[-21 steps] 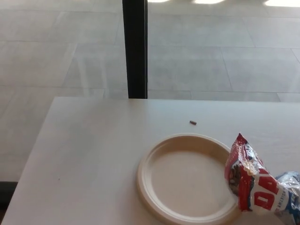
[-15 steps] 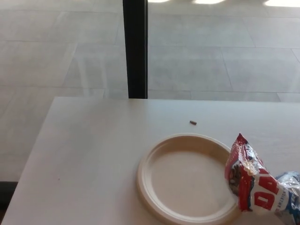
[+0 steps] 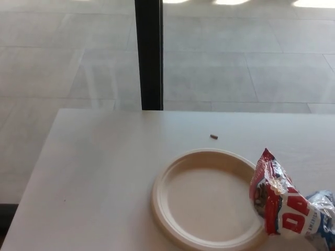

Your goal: The robot uses its right hand to pick up a bag of sunflower seeds kept in the middle of the desk and tilts it over a plate kept next to it to pour out a few seeds and then puts the bag of seeds back on the desk

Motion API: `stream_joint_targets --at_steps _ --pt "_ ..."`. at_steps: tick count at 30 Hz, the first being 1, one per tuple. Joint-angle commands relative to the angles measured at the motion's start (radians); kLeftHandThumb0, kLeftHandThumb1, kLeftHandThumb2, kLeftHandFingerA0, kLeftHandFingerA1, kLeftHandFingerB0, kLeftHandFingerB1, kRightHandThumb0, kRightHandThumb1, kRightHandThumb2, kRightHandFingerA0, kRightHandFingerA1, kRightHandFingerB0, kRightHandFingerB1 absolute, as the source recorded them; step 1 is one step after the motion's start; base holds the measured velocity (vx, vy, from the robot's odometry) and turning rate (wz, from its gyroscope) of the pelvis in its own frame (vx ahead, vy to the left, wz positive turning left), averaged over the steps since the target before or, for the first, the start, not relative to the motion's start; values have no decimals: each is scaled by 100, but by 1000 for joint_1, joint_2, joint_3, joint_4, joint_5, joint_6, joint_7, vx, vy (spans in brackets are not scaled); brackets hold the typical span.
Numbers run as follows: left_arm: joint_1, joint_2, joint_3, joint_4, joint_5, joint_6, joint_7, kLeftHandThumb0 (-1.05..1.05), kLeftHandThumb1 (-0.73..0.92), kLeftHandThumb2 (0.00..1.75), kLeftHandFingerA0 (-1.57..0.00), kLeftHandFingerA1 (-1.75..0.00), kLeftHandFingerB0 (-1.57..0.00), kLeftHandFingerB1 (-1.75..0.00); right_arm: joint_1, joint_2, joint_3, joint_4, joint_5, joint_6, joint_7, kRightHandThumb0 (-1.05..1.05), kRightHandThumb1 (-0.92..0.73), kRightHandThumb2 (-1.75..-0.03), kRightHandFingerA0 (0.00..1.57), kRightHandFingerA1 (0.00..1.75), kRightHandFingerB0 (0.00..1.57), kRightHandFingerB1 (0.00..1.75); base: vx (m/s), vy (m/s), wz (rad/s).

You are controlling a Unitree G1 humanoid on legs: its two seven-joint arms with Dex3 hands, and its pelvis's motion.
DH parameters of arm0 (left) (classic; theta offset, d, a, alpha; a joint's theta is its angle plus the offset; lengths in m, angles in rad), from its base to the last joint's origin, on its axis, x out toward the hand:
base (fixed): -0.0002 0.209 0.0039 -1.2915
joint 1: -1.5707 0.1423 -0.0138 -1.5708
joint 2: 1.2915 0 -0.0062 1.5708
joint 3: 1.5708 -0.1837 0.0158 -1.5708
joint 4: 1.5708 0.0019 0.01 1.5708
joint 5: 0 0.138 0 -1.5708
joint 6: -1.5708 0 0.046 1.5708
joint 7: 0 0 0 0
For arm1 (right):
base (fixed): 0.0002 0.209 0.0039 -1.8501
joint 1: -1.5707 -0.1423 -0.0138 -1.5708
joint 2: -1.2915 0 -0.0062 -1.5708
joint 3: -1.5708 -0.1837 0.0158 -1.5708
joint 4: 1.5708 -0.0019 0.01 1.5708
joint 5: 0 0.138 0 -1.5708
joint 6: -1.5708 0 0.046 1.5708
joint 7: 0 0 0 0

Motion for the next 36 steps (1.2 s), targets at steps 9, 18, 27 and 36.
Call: stream_joint_targets --at_steps 9,18,27,36 --pt "14 30 18 28 -63 -48 -44 -65 65 60 -44 -58 -42 -41 -140 -130 63 -285 117 -58 109 -102 -60 -91 0 16 0 17 0 0 0" --pt "25 32 16 24 -70 -52 -50 -64 64 60 -45 -57 -42 -42 -68 -143 276 -690 91 27 260 -88 -53 -90 1 43 0 43 0 0 0" --pt "26 29 27 27 -85 -42 -46 -62 66 60 -45 -60 -44 -41 102 -176 484 -932 17 16 385 -105 -62 -98 0 6 0 23 0 0 0" --pt "34 30 11 27 -82 -54 -49 -65 66 61 -43 -56 -42 -40 176 -186 649 -1050 -46 4 410 -98 -58 -96 0 0 0 9 0 0 0"
